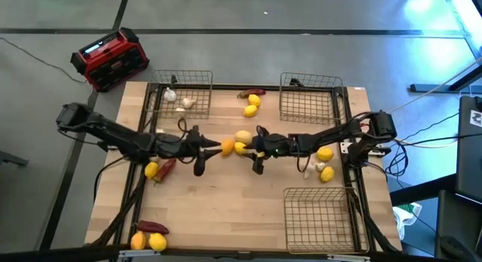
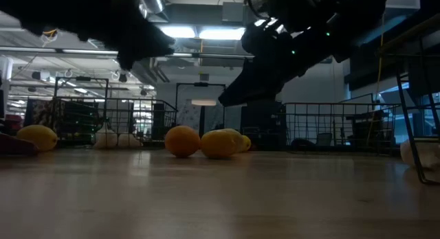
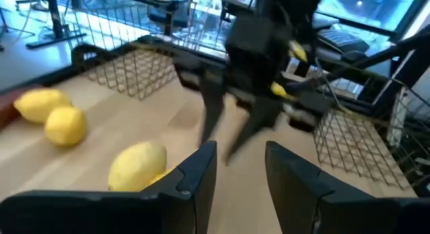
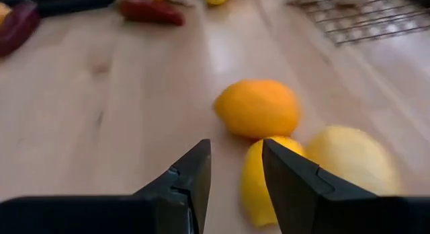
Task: Sort produce into baskets
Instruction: Put the yellow lemon into the top right wire basket
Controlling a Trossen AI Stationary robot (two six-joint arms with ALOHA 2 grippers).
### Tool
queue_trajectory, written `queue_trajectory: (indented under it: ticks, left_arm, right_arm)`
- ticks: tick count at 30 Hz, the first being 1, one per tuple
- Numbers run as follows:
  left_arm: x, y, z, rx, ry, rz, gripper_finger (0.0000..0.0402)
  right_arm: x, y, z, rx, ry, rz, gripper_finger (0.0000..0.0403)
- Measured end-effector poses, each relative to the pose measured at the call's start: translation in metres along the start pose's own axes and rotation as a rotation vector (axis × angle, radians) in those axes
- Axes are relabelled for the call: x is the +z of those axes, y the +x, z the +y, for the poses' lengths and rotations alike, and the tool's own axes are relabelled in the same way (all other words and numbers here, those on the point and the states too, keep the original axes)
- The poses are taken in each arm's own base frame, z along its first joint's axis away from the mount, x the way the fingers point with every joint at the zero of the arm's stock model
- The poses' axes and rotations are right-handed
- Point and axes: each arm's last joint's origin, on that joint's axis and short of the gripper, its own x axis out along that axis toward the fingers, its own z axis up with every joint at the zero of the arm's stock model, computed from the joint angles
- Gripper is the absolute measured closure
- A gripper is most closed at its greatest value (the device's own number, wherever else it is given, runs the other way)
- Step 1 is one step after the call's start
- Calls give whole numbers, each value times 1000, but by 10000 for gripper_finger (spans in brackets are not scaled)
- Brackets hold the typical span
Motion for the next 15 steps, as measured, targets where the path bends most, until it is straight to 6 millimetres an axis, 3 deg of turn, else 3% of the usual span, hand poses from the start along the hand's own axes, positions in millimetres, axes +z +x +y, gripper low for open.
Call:
queue_trajectory:
  ticks: [6, 15]
  left_arm:
    - [-23, 7, 1, 54, -24, 39, 279]
    - [-33, 19, 0, 103, -54, -5, 279]
  right_arm:
    - [18, 0, -23, -26, 36, 15, 269]
    - [35, 0, -60, -33, 62, 90, 255]
